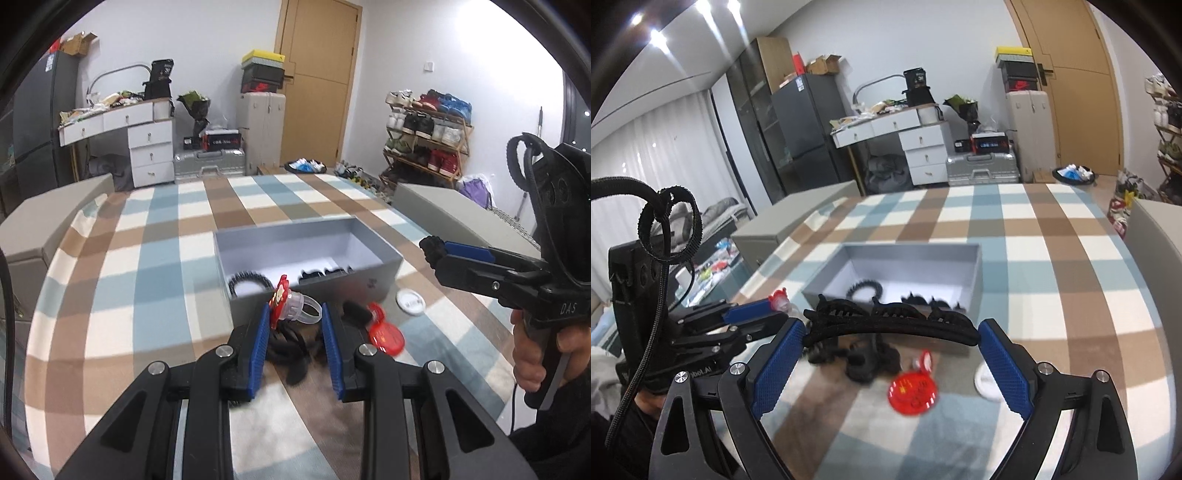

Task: Organize jewelry
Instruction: 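Lift and carry the comb and red accessory over the grey box with both grippers, then lower the comb into the box and open the right gripper while the left gripper holds the red accessory, then lift the right gripper away from the box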

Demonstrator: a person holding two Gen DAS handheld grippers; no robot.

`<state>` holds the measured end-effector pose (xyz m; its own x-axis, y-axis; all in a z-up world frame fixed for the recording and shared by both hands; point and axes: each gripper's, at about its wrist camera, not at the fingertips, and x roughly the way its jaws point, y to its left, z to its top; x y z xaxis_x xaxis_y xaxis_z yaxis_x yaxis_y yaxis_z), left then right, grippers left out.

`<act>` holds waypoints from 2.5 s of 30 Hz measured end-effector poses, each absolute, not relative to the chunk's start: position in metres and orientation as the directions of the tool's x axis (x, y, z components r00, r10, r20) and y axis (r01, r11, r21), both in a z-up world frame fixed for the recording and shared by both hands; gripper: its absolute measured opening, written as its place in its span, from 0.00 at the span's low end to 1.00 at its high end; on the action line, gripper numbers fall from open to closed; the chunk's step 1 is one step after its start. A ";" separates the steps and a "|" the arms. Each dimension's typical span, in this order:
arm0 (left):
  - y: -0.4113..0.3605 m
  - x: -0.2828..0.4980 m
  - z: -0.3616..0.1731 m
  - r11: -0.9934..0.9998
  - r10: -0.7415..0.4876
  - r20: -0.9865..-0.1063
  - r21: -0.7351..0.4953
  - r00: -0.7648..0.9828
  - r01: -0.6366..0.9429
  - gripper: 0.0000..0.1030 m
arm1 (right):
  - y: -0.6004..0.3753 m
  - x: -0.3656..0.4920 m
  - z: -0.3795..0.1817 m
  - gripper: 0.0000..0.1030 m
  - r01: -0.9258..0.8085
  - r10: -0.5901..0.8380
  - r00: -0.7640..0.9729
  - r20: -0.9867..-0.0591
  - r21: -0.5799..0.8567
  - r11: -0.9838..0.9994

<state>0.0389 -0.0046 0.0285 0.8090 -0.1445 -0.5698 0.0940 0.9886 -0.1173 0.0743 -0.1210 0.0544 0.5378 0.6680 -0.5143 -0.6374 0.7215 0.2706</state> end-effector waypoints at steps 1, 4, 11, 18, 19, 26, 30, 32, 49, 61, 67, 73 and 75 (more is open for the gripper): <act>-0.003 0.042 0.031 0.989 -0.141 -0.562 -0.117 0.815 0.090 0.22 | -0.118 0.078 0.057 0.92 -0.637 0.669 0.539 -0.512 0.272 0.721; 0.002 0.045 0.037 0.990 -0.131 -0.541 -0.119 0.831 0.079 0.22 | -0.115 0.085 0.064 0.92 -0.637 0.681 0.540 -0.495 0.288 0.715; 0.010 0.062 0.044 0.990 -0.119 -0.512 -0.125 0.851 0.063 0.22 | -0.107 0.100 0.082 0.92 -0.628 0.688 0.547 -0.477 0.310 0.714; 0.014 0.073 0.034 0.993 -0.096 -0.529 -0.112 0.843 0.042 0.22 | -0.108 0.116 0.066 0.92 -0.605 0.699 0.529 -0.482 0.363 0.709; 0.015 0.074 0.031 0.993 -0.094 -0.532 -0.111 0.841 0.041 0.22 | -0.107 0.118 0.064 0.92 -0.602 0.697 0.524 -0.489 0.366 0.709; 0.010 0.077 0.021 0.995 -0.084 -0.561 -0.094 0.824 0.038 0.22 | -0.105 0.129 0.045 0.92 -0.580 0.684 0.503 -0.528 0.381 0.720; 0.012 0.081 0.017 0.994 -0.082 -0.578 -0.105 0.812 0.026 0.22 | -0.101 0.133 0.035 0.92 -0.571 0.682 0.485 -0.547 0.393 0.721; 0.012 0.081 0.015 0.994 -0.081 -0.581 -0.106 0.810 0.024 0.22 | -0.100 0.133 0.035 0.92 -0.573 0.677 0.495 -0.545 0.380 0.726; 0.010 0.081 0.015 0.994 -0.074 -0.555 -0.104 0.828 0.019 0.22 | -0.098 0.135 0.034 0.92 -0.580 0.717 0.510 -0.475 0.424 0.695; 0.001 0.079 0.012 0.998 -0.062 -0.560 -0.041 0.826 0.047 0.22 | -0.092 0.134 0.032 0.92 -0.593 0.709 0.515 -0.482 0.397 0.701; -0.001 0.078 0.011 0.998 -0.055 -0.564 -0.035 0.824 0.044 0.22 | -0.090 0.134 0.032 0.92 -0.595 0.700 0.518 -0.491 0.381 0.708; -0.002 0.077 0.012 0.998 -0.056 -0.565 -0.037 0.823 0.043 0.23 | -0.092 0.135 0.033 0.93 -0.589 0.694 0.526 -0.492 0.377 0.715; -0.002 0.077 0.012 0.998 -0.056 -0.563 -0.037 0.825 0.043 0.23 | -0.093 0.135 0.034 0.93 -0.592 0.700 0.520 -0.489 0.384 0.709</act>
